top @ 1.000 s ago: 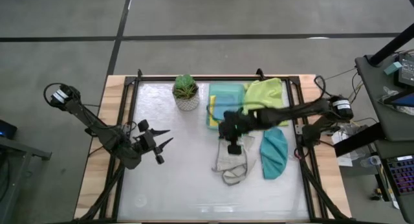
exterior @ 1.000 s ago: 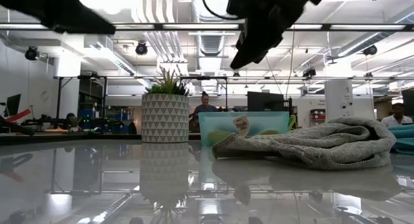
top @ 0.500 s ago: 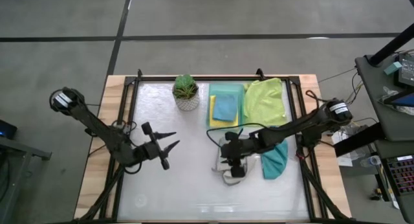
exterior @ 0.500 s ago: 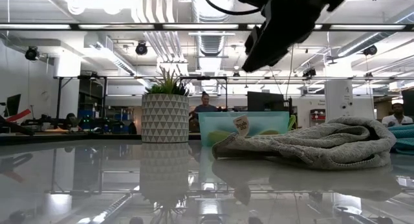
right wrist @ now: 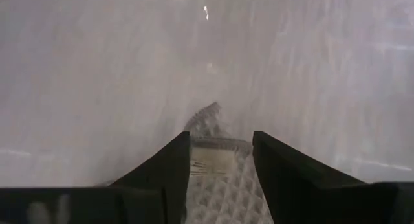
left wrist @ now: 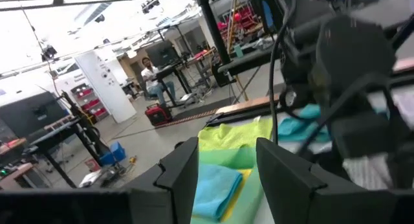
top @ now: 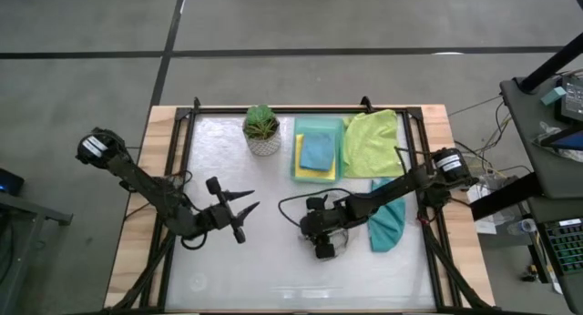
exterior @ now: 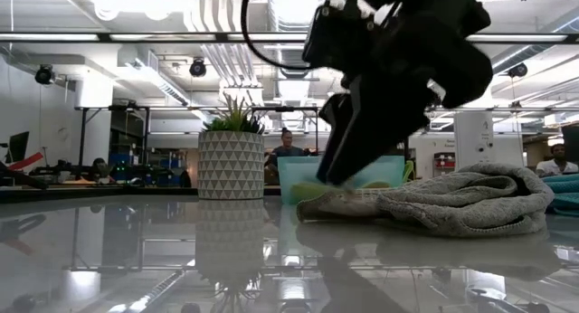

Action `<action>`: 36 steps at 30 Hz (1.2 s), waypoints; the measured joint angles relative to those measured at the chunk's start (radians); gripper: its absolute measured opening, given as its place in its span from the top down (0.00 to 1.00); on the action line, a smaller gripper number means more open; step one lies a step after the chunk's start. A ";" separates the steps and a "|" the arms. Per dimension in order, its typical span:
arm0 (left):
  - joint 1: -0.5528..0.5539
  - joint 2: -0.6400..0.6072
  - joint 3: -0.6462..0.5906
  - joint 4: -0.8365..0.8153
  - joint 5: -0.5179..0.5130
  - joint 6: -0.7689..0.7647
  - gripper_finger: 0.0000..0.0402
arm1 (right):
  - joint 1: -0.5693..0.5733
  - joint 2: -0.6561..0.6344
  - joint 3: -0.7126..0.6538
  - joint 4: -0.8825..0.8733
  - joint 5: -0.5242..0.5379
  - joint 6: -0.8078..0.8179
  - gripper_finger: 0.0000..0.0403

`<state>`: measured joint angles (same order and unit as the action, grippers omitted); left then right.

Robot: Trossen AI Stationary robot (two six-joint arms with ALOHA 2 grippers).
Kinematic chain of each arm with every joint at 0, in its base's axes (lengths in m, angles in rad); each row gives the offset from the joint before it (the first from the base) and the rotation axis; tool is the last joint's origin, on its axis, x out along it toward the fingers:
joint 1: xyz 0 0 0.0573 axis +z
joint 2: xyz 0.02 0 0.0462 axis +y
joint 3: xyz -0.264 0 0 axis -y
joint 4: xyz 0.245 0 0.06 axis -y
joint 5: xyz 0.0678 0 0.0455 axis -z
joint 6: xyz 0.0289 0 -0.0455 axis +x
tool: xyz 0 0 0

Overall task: Fold microfiber towels
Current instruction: Fold the gray microfiber cloth

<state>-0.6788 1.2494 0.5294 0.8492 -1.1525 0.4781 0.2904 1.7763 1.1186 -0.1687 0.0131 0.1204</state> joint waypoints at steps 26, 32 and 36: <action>0.012 0.041 0.033 0.032 0.002 0.053 0.65 | -0.033 0.072 0.002 0.106 -0.006 -0.161 0.96; 0.012 0.041 0.033 0.032 0.002 -0.008 0.65 | -0.073 -0.046 0.003 0.162 -0.006 -0.213 0.96; 0.012 0.041 0.033 0.032 0.039 -0.028 0.65 | -0.097 -0.121 0.002 0.207 -0.006 -0.234 0.96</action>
<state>-0.6666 1.2900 0.5621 0.8810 -1.1135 0.4503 0.1938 1.6555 1.1202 0.0388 0.0067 -0.1140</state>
